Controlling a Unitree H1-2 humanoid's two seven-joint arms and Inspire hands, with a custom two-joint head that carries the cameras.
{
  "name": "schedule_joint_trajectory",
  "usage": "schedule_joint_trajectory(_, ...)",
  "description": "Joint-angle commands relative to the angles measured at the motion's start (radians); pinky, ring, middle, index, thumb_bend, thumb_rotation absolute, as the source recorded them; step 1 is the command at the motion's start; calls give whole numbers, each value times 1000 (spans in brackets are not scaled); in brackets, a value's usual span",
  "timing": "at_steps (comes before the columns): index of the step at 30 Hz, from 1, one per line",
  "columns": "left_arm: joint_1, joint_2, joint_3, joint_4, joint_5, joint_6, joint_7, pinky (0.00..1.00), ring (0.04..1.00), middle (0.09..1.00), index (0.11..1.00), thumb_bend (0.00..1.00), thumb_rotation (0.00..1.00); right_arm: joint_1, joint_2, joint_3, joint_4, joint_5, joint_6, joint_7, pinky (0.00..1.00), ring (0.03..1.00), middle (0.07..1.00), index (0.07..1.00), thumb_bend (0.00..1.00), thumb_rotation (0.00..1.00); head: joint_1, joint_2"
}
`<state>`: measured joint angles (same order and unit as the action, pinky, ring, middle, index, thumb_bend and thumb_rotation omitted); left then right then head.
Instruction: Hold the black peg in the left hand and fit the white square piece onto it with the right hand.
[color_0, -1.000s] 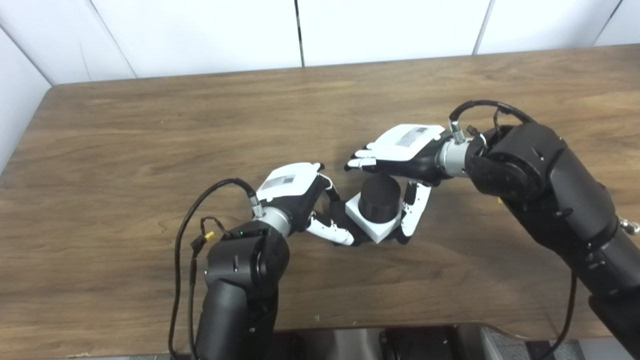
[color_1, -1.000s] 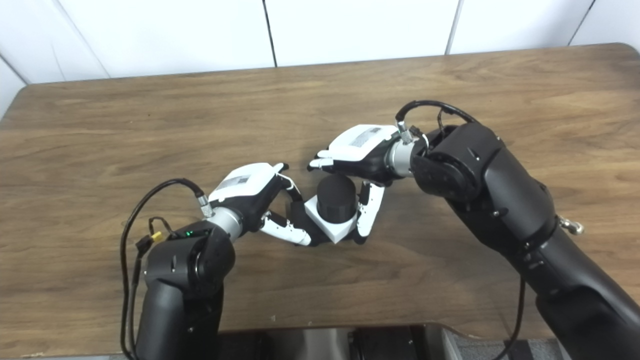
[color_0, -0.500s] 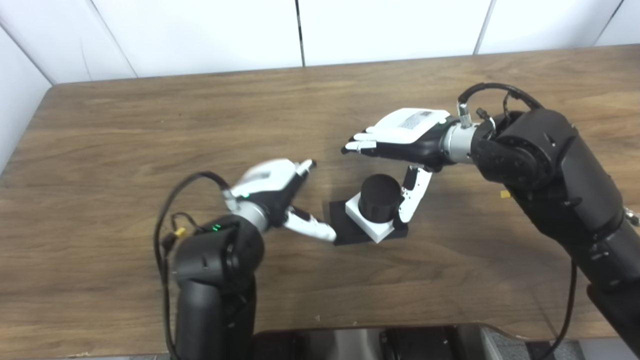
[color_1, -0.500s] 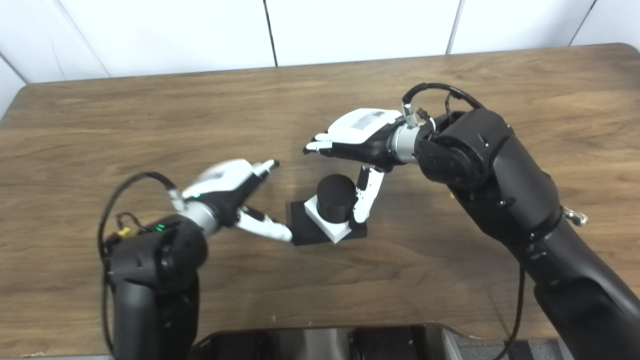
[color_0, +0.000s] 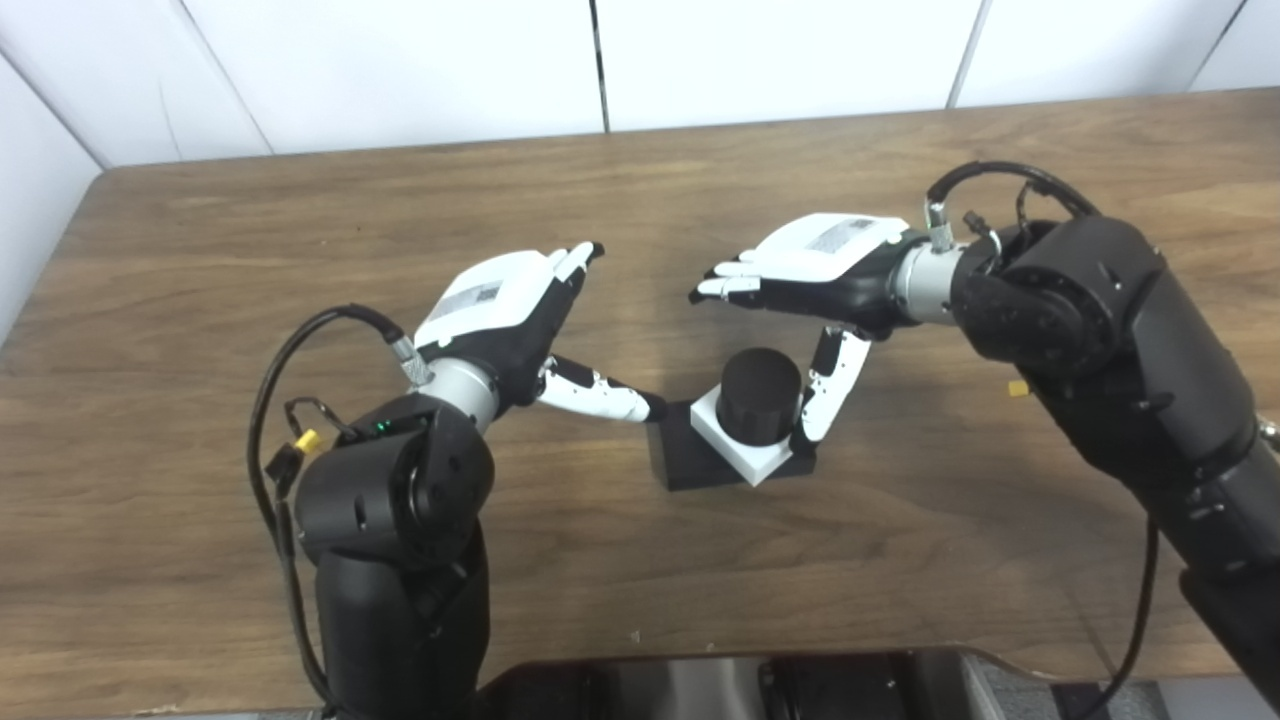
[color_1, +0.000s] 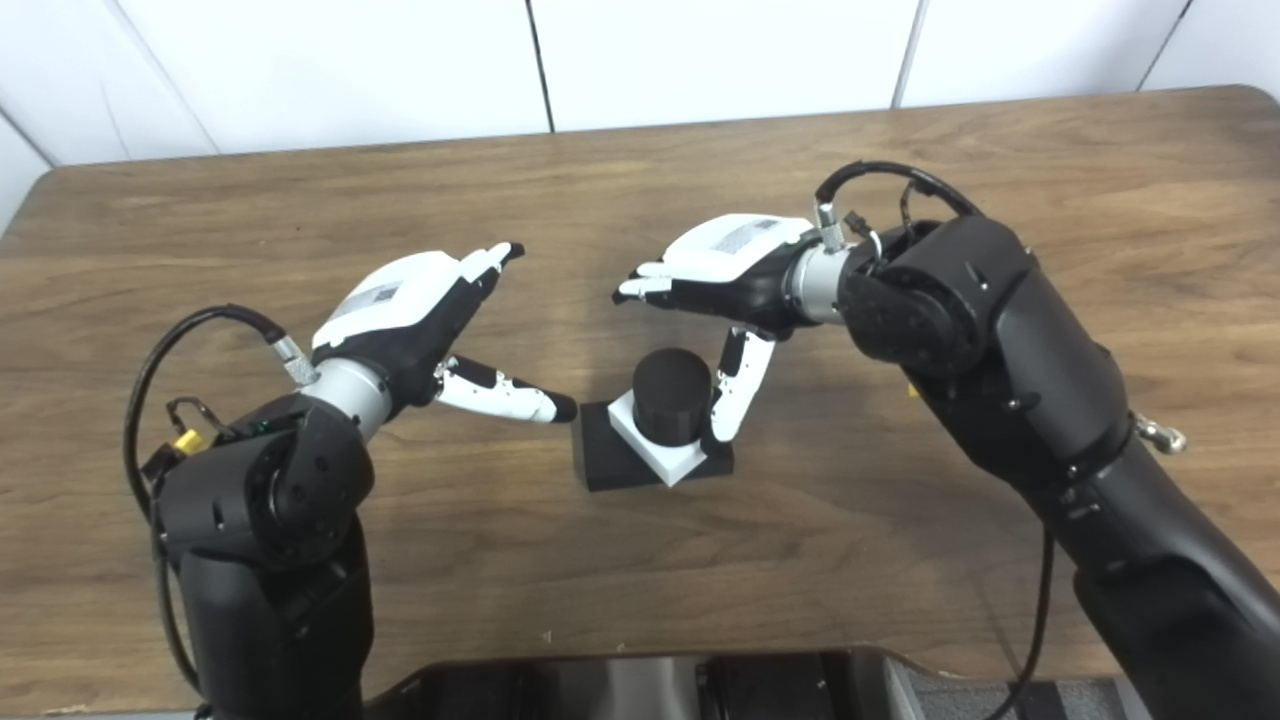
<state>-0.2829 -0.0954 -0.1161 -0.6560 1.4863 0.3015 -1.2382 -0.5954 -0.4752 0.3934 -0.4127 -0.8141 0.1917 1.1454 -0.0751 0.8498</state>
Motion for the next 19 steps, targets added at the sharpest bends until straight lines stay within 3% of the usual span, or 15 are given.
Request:
schedule_joint_trajectory(1,-25,18,7,-42,11,-33,-26,1000,1000,1000,1000,1000,470,-38,-24,-37,-43,4,41,-2,1000,1000,1000,987,1000,426,-1,1)
schedule_joint_trajectory(9,29,81,87,-113,-62,-15,-31,1000,1000,1000,1000,1000,471,-46,-101,-112,-86,81,74,4,1000,1000,1000,990,1000,477,-18,-17)
schedule_joint_trajectory(12,54,97,125,-129,-114,4,-26,1000,1000,1000,1000,1000,564,-38,-127,-133,-100,107,92,-2,1000,1000,1000,994,1000,488,-22,-26)
schedule_joint_trajectory(15,91,107,163,-133,-162,9,22,1000,1000,1000,1000,902,711,-15,-152,-163,-115,127,136,-8,1000,1000,1000,1000,1000,496,-25,-29)
schedule_joint_trajectory(17,110,102,192,-130,-190,26,58,1000,1000,1000,1000,800,723,11,-169,-194,-124,147,166,-23,1000,1000,1000,1000,1000,505,-27,-29)
schedule_joint_trajectory(19,126,100,223,-127,-232,47,91,1000,1000,1000,999,762,702,30,-184,-216,-132,160,196,-26,1000,1000,1000,1000,1000,506,-35,-30)
